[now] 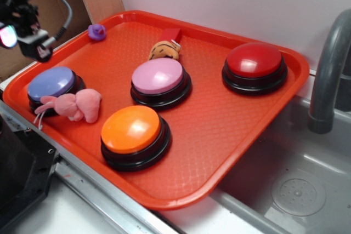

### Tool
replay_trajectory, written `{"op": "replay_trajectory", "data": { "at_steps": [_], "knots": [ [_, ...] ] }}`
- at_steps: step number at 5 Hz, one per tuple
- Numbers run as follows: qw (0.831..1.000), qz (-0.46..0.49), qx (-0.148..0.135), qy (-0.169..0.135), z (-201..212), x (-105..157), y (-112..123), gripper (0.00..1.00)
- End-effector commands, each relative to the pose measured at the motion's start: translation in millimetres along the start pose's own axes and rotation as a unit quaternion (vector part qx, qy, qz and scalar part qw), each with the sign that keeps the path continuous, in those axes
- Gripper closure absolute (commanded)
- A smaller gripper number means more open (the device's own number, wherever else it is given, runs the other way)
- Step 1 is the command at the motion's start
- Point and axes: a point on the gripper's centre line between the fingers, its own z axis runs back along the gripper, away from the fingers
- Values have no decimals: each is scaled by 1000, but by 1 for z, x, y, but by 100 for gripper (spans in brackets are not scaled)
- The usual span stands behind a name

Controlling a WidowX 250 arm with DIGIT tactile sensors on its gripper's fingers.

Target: Push the purple button.

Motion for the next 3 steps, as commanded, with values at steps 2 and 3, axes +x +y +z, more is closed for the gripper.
{"op": "replay_trajectory", "data": {
  "at_steps": [2, 3],
  "knots": [
    [998, -56, 25, -32, -44, 11, -3, 0],
    [996, -76, 33, -37, -37, 12, -4, 0]
  ]
}}
